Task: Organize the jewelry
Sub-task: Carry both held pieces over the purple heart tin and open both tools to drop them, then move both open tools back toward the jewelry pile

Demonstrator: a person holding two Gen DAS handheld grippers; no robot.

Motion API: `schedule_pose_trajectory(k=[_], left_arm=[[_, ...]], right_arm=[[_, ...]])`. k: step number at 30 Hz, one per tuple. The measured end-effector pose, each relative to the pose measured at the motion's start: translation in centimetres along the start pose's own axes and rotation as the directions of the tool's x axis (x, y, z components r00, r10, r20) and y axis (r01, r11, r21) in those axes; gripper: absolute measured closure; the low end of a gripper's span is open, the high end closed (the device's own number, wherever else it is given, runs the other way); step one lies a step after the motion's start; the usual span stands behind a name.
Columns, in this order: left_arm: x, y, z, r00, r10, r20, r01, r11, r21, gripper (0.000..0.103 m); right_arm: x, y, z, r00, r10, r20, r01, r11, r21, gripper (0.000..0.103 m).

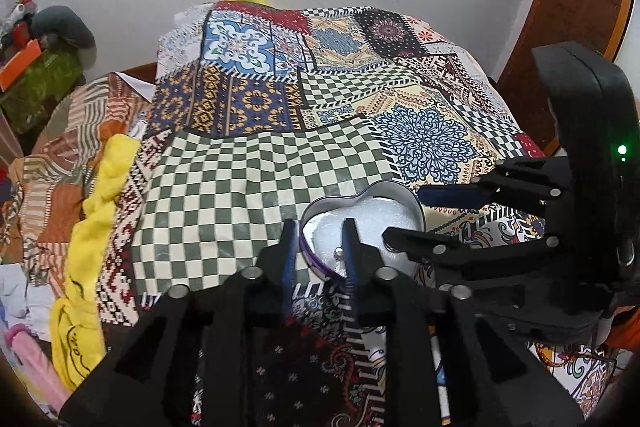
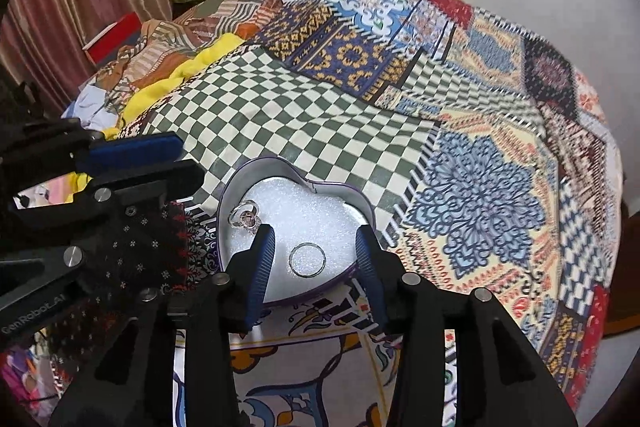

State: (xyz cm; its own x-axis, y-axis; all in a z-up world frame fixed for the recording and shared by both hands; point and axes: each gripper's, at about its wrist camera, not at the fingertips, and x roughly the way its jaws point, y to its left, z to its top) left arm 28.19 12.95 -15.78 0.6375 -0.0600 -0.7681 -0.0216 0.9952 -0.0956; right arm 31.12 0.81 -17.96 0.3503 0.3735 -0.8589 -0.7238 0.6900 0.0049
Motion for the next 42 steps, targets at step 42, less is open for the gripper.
schedule_pose_trajectory(k=[42], left_arm=[[-6.3,-10.8,-7.9,0.992,-0.103,-0.075,0.108,0.992,0.070,0.067]], right_arm=[[-13.6,-4.2,-13.9,0.987,-0.087,0.139,0.059,0.980,0.189,0.064]])
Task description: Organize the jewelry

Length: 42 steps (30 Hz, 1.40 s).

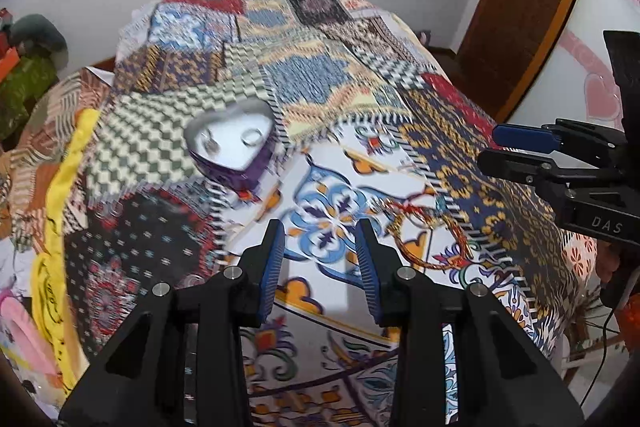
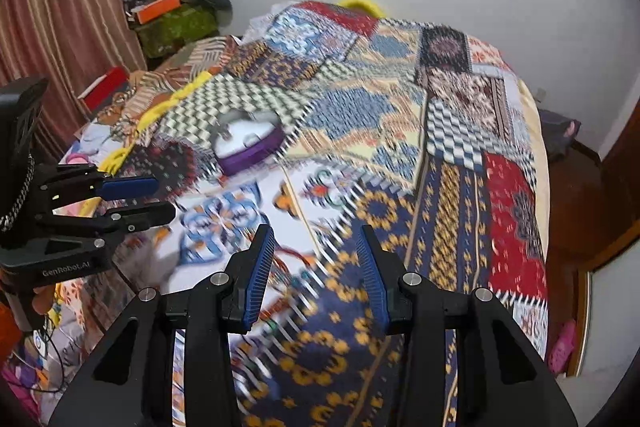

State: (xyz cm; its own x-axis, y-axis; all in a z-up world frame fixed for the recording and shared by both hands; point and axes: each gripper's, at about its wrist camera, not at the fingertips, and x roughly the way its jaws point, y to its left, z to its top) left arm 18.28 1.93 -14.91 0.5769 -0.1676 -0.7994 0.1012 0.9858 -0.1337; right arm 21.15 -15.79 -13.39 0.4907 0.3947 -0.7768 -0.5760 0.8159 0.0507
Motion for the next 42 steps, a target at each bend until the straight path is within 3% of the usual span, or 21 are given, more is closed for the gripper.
schedule_pose_trajectory(k=[10,20,23,37,42], left_arm=[[3.2,-1.5,-0.3,0.998,-0.012,-0.056,0.014,0.999,0.049,0.067],[4.7,-2.6,-0.3,0.996,-0.043,-0.082,0.052,0.992,0.113,0.068],[4.7,-2.6,-0.5,0.993,-0.080,-0.085,0.089,0.990,0.108,0.081],[5.9,-3.2,0.3,0.993,-0.092,-0.074,0.101,0.987,0.128,0.083],[5.9,-3.4,0.0,0.996,-0.073,-0.056,0.080,0.987,0.139,0.094]], right_arm=[[1.6,-2.1,-2.6,0.998,0.025,-0.065,-0.022,0.998,0.051,0.064],[2.6,-1.8,-3.4,0.994,0.044,-0.104,-0.043,0.999,0.017,0.064],[2.9,-1.6,-3.6,0.992,0.054,-0.112,-0.053,0.998,0.014,0.064],[3.2,-0.9,-3.7,0.992,0.068,-0.110,-0.069,0.998,-0.003,0.064],[3.2,-1.0,-3.5,0.991,0.075,-0.110,-0.076,0.997,0.000,0.064]])
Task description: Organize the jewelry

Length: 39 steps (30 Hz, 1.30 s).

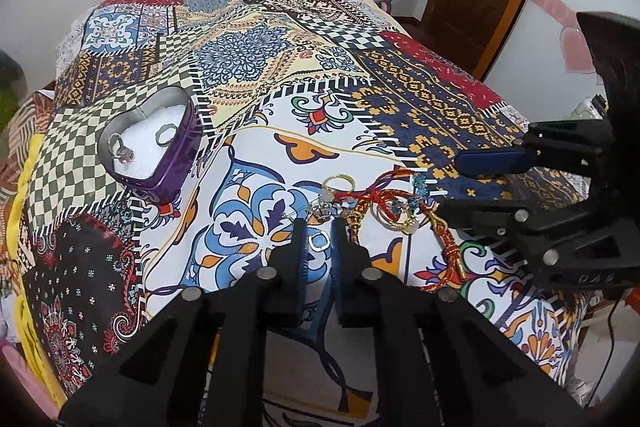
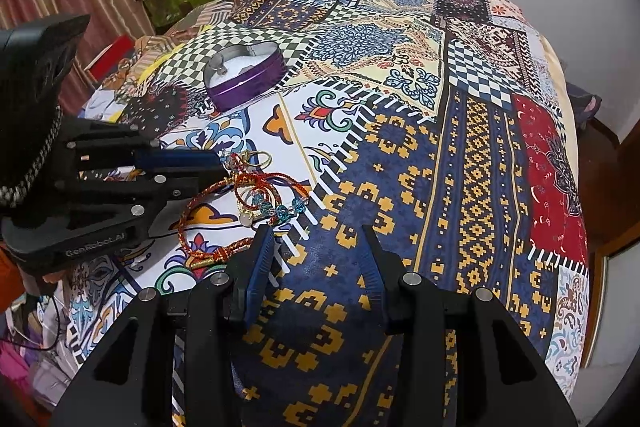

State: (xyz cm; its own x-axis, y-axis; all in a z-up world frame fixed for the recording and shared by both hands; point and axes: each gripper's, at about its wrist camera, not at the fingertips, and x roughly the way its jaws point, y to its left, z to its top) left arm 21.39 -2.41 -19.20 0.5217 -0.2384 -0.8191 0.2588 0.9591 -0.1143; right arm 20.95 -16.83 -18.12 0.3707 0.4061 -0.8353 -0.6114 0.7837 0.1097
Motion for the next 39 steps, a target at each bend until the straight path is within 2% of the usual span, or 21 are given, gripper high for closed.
schedule_pose_trajectory(k=[4,8,13,18,19,21,23,26,30,34,39], left_arm=[[-0.3,-0.1,-0.5,1.000,0.024,0.011,-0.024,1.000,0.008,0.094],[-1.2,0.6,-1.2,1.000,0.015,0.016,-0.014,1.000,-0.017,0.094],[-2.5,1.8,-2.4,1.000,0.011,0.026,-0.009,0.998,-0.062,0.094],[-3.7,2.7,-3.5,0.999,0.011,0.039,-0.007,0.996,-0.093,0.094],[-3.8,2.9,-3.6,0.999,0.009,0.042,-0.005,0.995,-0.097,0.094],[-4.2,3.1,-3.9,0.999,0.007,0.049,-0.002,0.995,-0.102,0.094],[-4.3,3.1,-4.1,0.999,0.003,0.053,0.002,0.995,-0.104,0.094],[-4.3,3.1,-4.3,0.998,0.001,0.057,0.005,0.995,-0.102,0.094],[-4.2,3.1,-4.5,0.998,-0.008,0.063,0.014,0.994,-0.106,0.094],[-4.1,3.3,-4.6,0.998,-0.017,0.068,0.025,0.993,-0.117,0.094],[-4.1,3.5,-4.6,0.997,-0.015,0.073,0.024,0.992,-0.124,0.094]], right_arm=[[-0.5,-0.2,0.6,1.000,0.000,0.017,-0.001,1.000,0.013,0.064],[-1.1,0.1,1.6,0.999,0.016,0.043,-0.017,1.000,0.017,0.064],[-1.1,1.9,2.7,0.996,0.062,0.066,-0.062,0.998,-0.010,0.064],[0.2,4.1,3.6,0.993,0.108,0.053,-0.106,0.993,-0.041,0.064],[0.5,4.5,3.6,0.992,0.116,0.045,-0.114,0.992,-0.046,0.065],[1.3,5.1,3.8,0.993,0.117,0.028,-0.115,0.992,-0.056,0.075],[2.0,5.3,3.8,0.992,0.127,0.005,-0.127,0.990,-0.059,0.080],[2.9,5.6,4.0,0.993,0.114,-0.023,-0.115,0.992,-0.059,0.084],[3.6,5.5,4.1,0.998,0.045,-0.043,-0.049,0.996,-0.080,0.085],[4.2,5.5,4.4,0.998,0.031,-0.059,-0.037,0.995,-0.091,0.085],[4.5,5.9,4.6,0.998,0.015,-0.060,-0.022,0.993,-0.114,0.093]])
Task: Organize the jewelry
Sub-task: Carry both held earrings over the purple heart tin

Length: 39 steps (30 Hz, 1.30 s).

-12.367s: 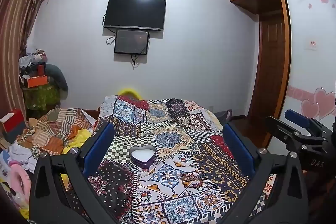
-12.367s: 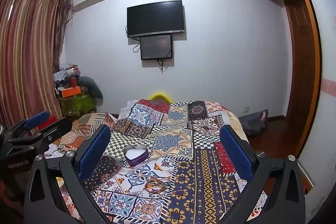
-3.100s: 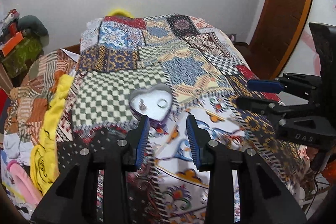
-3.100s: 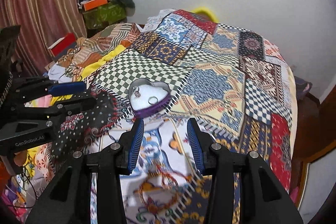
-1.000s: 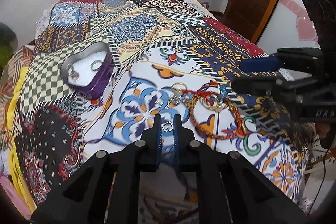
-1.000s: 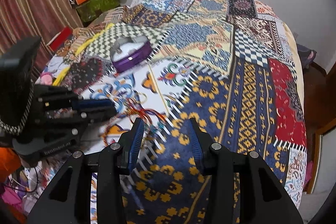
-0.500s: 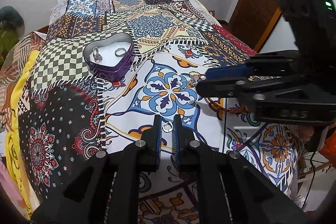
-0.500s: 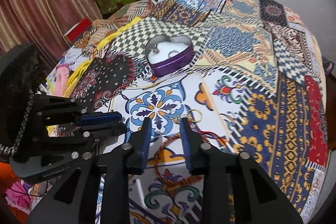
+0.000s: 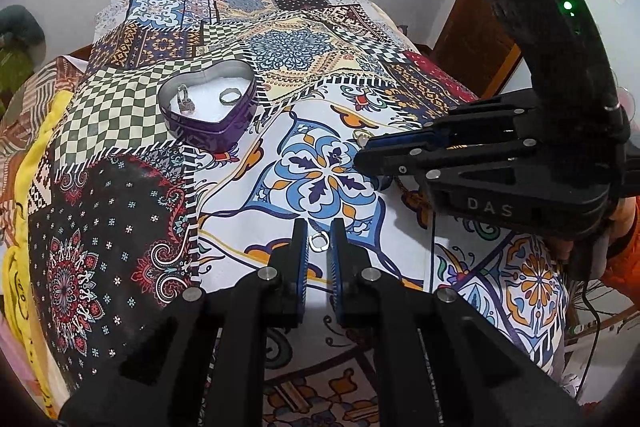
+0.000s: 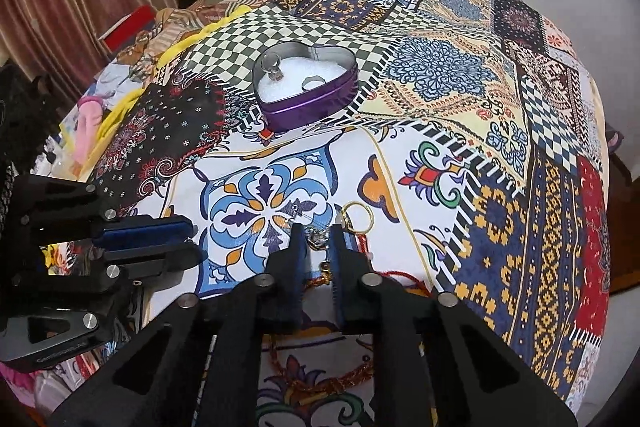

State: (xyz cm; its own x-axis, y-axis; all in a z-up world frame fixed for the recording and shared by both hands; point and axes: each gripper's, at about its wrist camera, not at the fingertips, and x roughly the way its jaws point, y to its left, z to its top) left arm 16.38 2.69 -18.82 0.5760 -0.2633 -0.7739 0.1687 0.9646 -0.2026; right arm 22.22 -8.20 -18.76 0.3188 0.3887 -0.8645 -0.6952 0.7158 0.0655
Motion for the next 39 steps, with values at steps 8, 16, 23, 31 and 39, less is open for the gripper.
schedule_pose_trajectory(k=[8,16,23,31,39], left_arm=[[-0.7,0.6,0.7,1.000,0.014,0.022,-0.014,1.000,-0.024,0.094],[-2.7,1.0,2.1,0.996,0.045,0.081,-0.043,0.999,-0.023,0.094],[-4.5,1.3,4.2,0.988,0.068,0.140,-0.068,0.998,-0.008,0.094],[-4.9,1.9,6.1,0.980,0.093,0.178,-0.095,0.995,0.001,0.094],[-3.9,3.4,7.7,0.975,0.115,0.189,-0.113,0.993,-0.020,0.094]], right_arm=[[-1.2,0.2,0.4,0.999,0.011,0.049,-0.011,1.000,0.004,0.094],[-3.7,0.4,1.6,0.993,0.014,0.120,-0.016,1.000,0.011,0.094],[-5.6,0.4,3.1,0.983,0.009,0.184,-0.013,1.000,0.017,0.093],[-6.7,0.0,5.1,0.971,0.000,0.240,-0.004,1.000,0.016,0.093],[-6.1,-0.5,6.7,0.967,0.004,0.253,-0.007,1.000,0.013,0.093]])
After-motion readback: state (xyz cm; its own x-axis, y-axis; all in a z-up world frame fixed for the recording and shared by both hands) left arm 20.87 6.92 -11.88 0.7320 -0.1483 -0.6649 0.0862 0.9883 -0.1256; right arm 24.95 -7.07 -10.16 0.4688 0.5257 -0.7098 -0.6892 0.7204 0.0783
